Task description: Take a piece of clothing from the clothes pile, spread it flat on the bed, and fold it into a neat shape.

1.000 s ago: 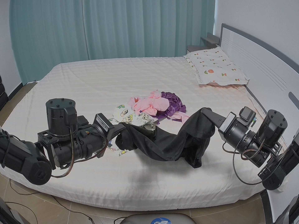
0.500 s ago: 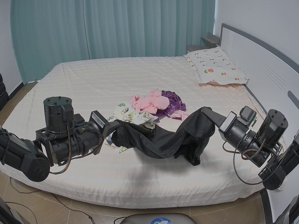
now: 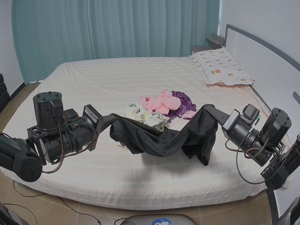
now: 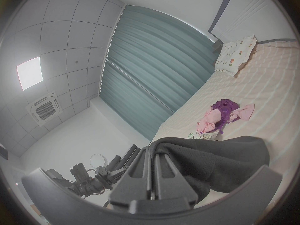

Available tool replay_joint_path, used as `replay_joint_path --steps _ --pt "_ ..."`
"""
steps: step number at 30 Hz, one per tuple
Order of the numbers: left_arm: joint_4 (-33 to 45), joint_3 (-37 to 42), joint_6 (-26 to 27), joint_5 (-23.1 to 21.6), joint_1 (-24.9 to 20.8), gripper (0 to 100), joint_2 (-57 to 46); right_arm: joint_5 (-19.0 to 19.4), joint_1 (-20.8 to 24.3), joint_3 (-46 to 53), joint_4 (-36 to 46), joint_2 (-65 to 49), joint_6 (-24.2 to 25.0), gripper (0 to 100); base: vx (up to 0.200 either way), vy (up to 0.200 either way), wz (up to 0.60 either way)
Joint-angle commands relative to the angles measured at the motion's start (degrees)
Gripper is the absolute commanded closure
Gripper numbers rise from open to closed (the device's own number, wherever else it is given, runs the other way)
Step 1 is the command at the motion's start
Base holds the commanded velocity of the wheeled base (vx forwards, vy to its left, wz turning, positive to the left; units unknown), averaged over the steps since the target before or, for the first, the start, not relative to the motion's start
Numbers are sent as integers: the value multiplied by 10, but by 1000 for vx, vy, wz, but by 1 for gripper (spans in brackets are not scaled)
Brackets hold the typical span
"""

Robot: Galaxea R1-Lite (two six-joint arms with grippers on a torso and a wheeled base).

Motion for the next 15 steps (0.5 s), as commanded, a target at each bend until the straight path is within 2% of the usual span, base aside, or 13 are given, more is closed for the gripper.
replay_joint_path --steps 1,7,15 --pt "0 -1 0 -1 2 100 8 1 -5 -3 -8 25 3 100 0 200 0" --pt "0 1 -1 -15 0 100 12 -2 36 -2 -8 29 2 100 0 200 0" --pt "0 5 -1 -15 0 100 -14 -2 48 -19 -8 9 3 100 0 200 0"
